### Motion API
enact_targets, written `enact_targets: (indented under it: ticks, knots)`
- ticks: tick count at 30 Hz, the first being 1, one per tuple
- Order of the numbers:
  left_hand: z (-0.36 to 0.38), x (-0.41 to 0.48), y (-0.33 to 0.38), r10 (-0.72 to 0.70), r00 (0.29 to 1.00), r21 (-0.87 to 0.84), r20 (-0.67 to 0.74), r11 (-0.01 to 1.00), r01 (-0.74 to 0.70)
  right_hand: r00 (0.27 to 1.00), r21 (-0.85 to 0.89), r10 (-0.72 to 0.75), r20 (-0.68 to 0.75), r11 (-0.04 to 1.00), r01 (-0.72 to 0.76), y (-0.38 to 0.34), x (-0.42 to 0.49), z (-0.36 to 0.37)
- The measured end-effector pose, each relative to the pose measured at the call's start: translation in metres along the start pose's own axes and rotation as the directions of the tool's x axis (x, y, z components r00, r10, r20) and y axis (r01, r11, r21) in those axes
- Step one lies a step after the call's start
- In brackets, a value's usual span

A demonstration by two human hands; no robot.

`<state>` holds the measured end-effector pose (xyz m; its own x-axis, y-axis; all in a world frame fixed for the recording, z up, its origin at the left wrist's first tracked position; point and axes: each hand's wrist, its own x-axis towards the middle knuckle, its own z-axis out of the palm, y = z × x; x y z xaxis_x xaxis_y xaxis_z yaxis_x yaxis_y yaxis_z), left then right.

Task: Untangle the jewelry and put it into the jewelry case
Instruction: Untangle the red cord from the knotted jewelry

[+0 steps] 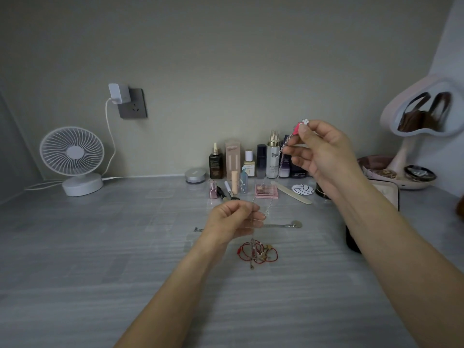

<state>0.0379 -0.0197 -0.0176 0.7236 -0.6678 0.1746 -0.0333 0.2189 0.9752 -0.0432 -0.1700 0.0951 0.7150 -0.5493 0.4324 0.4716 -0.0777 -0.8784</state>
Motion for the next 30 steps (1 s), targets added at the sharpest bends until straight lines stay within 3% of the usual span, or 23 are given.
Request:
enact_targets:
  ticks: [10, 15, 20, 24, 30]
  knots:
    - [-0.007, 0.001, -0.020, -0.163, 0.974, 0.369, 0.156, 0.924, 0.095, 1.000, 0.115, -0.008, -0.026, 0.993, 0.011, -0.015, 0.006, 0.008]
    - [-0.007, 0.002, -0.019, -0.144, 0.982, 0.355, 0.123, 0.930, 0.091, 0.996, 0.140, 0.086, -0.013, 0.987, -0.083, 0.001, 0.002, 0.002]
    - [-0.004, 0.002, -0.013, -0.083, 0.995, 0.298, 0.054, 0.952, 0.064, 0.976, 0.016, 0.209, -0.056, 0.978, -0.208, 0.030, -0.010, -0.012]
    - [-0.003, 0.002, -0.010, -0.052, 0.998, 0.233, 0.036, 0.971, 0.042, 0.952, -0.212, 0.304, -0.048, 0.928, -0.307, 0.057, -0.026, -0.021]
    - [-0.002, 0.004, -0.009, 0.061, 0.997, 0.244, -0.043, 0.968, -0.049, 0.844, -0.353, 0.491, 0.213, 0.845, -0.403, 0.088, -0.052, -0.015]
